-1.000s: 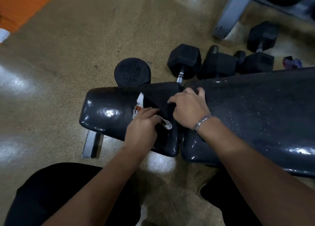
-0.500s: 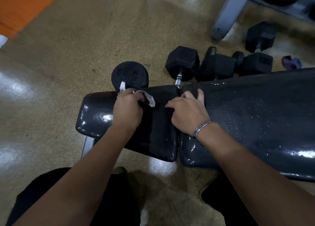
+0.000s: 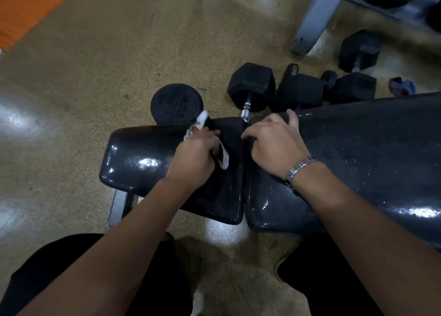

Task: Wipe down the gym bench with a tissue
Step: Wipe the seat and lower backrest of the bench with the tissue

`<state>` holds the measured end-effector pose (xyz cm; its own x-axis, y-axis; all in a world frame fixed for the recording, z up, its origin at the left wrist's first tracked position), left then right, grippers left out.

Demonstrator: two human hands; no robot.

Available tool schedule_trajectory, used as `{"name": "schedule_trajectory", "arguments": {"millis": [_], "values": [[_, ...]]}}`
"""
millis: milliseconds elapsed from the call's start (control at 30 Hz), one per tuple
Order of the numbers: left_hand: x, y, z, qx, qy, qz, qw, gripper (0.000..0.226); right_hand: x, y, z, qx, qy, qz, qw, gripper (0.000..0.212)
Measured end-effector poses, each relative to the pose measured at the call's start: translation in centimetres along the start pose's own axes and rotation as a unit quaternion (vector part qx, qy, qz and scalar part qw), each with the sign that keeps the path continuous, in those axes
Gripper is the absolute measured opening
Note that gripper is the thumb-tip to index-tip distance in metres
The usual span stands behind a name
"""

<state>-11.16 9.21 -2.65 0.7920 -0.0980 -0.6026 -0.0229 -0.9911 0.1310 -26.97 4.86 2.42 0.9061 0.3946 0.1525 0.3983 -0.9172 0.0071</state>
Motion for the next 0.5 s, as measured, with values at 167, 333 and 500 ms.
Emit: {"name": "schedule_trajectory", "arguments": {"millis": [167, 333, 500], "values": [[1.6, -2.1, -1.2, -0.051, 0.057, -0.003, 0.997, 0.029, -0.4, -0.3, -0.2, -0.005, -0.026, -0.002, 1.0, 0.04], [-2.3, 0.1, 0.8, -0.029, 0.02, 0.045, 0.998, 0.027, -0.7, -0.4, -0.8, -0.013, -0.043, 0.004, 0.999, 0.04], [-0.4, 0.2, 0.9, -0.011, 0.027, 0.077, 0.997, 0.025, -1.8, -0.5, -1.8, -0.025, -0.048, 0.006, 0.999, 0.036]]}}
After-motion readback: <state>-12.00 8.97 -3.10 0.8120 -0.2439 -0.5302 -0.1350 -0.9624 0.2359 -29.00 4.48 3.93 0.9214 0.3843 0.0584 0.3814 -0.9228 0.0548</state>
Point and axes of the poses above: each hand's wrist, its own y-axis towards the middle knuckle, its own z-axis out of the palm, x = y × z, the point moved 6 cm from there along y, towards the middle knuckle, and after that the axes turned 10 degrees about -x, right-handed, at the moved point
